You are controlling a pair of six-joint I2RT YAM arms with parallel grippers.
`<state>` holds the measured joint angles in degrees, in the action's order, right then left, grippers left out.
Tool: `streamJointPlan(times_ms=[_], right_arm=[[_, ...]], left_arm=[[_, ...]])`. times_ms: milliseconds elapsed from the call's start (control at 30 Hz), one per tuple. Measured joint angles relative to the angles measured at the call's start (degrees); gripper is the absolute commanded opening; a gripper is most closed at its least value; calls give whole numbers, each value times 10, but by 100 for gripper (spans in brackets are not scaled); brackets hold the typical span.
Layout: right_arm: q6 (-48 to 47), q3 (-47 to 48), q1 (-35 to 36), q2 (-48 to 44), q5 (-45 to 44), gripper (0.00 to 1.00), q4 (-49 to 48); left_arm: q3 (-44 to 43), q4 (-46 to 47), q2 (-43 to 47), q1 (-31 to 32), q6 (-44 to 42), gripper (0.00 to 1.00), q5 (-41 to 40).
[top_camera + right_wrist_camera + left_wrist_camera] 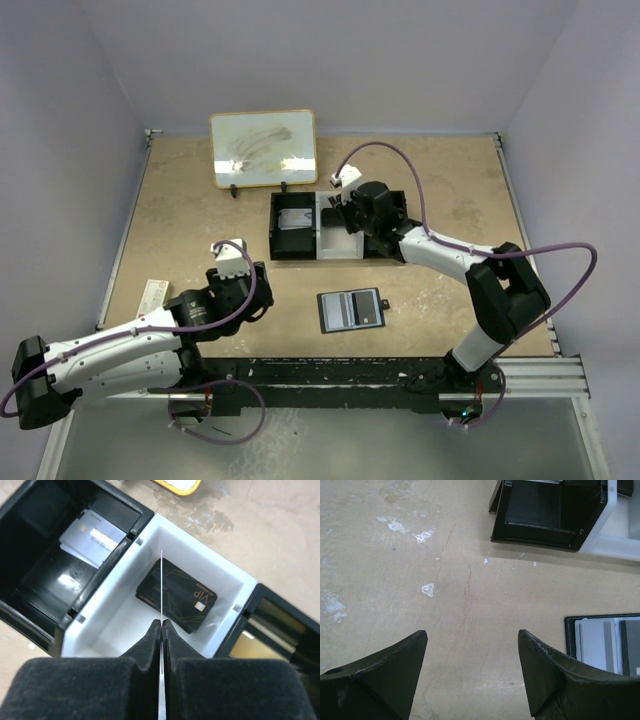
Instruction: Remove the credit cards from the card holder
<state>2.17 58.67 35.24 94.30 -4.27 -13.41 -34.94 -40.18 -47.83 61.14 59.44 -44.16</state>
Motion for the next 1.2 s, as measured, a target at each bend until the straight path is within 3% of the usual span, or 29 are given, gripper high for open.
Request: streamJointPlan(times_ms=[200,467,733,1200], right_arm=[[-207,-65,0,-17,25,0,-95],[-391,-56,0,12,60,0,-98],[-479,-26,0,57,67,0,-69],[-540,23,0,130,18,3,-62]], left_arm=[[0,0,2,0,0,71,0],[-10,2,-1,0,0,71,0],[-15,2,-2,0,-2,71,0],[-24,-10,9,0,-3,71,-1]])
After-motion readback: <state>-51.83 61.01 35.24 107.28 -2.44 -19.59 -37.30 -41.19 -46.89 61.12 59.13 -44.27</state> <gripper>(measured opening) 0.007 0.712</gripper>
